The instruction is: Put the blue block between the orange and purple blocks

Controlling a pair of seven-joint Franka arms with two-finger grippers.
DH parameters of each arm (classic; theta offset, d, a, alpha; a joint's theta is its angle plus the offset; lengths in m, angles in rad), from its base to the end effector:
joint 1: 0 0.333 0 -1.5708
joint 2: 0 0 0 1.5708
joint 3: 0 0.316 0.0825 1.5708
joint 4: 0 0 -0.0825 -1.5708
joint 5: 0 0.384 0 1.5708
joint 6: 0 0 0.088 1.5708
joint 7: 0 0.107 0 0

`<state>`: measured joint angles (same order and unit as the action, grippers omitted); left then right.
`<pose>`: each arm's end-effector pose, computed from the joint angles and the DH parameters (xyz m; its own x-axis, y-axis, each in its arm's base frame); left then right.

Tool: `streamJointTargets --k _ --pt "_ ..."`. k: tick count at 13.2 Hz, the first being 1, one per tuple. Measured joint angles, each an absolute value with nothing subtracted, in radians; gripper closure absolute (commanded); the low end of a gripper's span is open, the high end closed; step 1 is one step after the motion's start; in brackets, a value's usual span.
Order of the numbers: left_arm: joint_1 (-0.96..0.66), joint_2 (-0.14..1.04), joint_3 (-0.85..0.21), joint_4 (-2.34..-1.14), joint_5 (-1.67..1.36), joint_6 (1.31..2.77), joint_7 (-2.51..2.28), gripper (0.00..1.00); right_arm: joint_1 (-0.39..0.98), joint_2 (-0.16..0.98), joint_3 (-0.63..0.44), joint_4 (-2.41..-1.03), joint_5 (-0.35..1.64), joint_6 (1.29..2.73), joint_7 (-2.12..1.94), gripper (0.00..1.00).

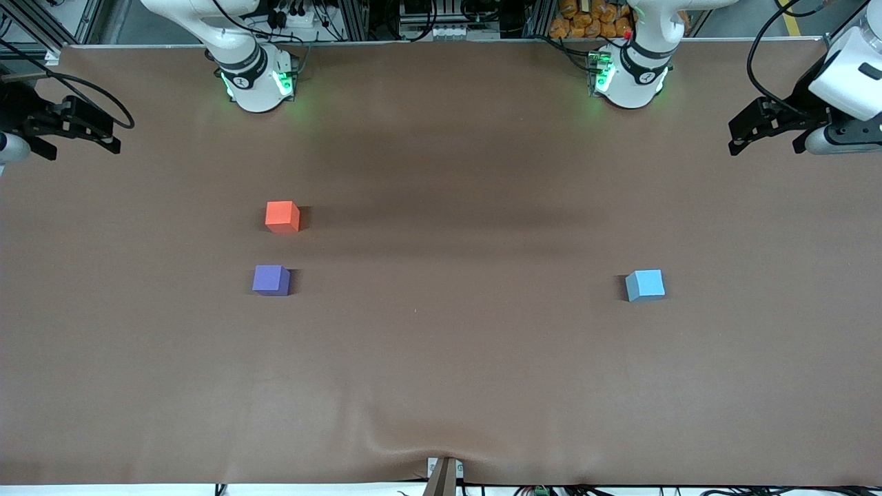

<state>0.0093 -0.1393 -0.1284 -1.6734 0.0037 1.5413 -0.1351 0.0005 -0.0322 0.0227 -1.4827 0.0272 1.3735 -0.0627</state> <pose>0.5035 -0.0648 0.6469 0.9998 0.0172 0.0089 0.0174 -0.9996 -0.0205 0.5229 0.0157 0.6661 0.9930 0.0910 -0.0751 0.0888 -0.9956 -0.0310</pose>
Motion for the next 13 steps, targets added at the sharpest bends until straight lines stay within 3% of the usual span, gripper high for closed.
streamJointTargets --k 13 --pt "0.006 -0.124 -0.122 -1.664 0.006 1.538 -0.127 0.00 0.000 -0.032 0.021 -1.484 0.030 1.364 -0.064 0.00"
